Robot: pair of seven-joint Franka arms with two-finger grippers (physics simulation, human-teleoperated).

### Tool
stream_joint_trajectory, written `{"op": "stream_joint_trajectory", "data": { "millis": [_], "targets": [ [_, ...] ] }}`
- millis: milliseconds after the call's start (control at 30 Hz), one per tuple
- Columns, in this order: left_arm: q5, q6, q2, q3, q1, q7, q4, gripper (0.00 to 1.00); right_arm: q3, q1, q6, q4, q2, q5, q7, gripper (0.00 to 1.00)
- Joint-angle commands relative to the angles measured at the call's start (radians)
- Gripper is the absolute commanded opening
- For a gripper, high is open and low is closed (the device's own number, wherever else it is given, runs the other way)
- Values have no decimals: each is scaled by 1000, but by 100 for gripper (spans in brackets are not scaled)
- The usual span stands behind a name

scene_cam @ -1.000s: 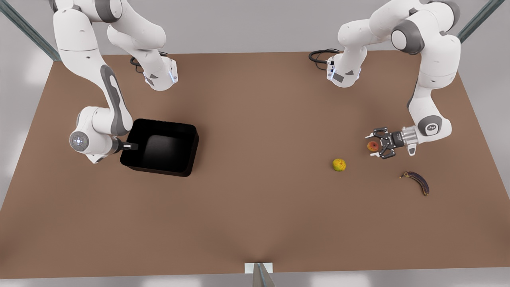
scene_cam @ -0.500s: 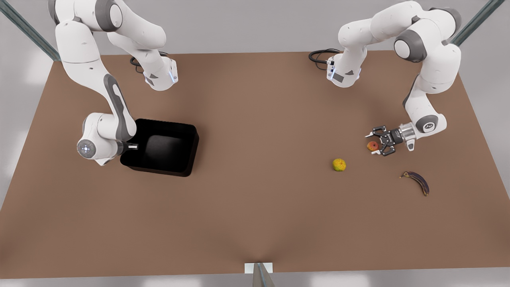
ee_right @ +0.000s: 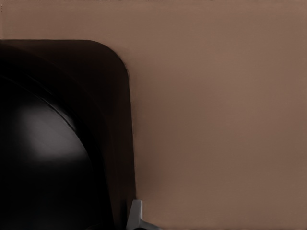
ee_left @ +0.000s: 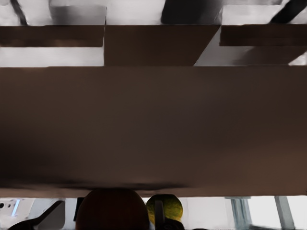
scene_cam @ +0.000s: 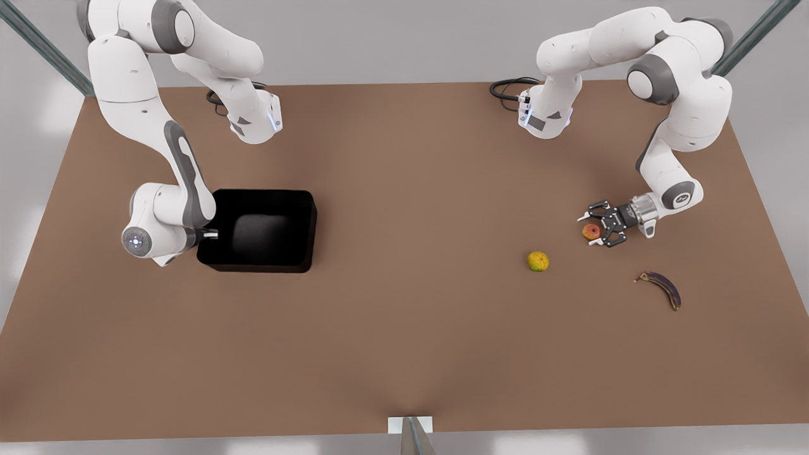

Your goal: Place the storage box in the middle with the right arm, and place the apple in the storage box with the left arm

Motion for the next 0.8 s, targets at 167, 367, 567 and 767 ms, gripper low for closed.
{"op": "stream_joint_trajectory", "data": {
  "millis": [167, 367, 567, 767],
  "targets": [
    [-45, -2, 12, -2, 16, 24, -6, 63, 34, 41, -11, 66, -4, -4, 11, 21],
    [-84, -19, 12, -2, 16, 44, -29, 46, 129, 248, -21, 340, 71, 1, 23, 21],
    [-63, -149, -40, 54, 16, -72, 26, 31, 232, 378, -6, 646, 273, 5, 53, 21],
    [-45, -103, -221, -97, 6, -619, 196, 31, 290, 444, 118, 735, 391, 16, 278, 27]
  ]
}}
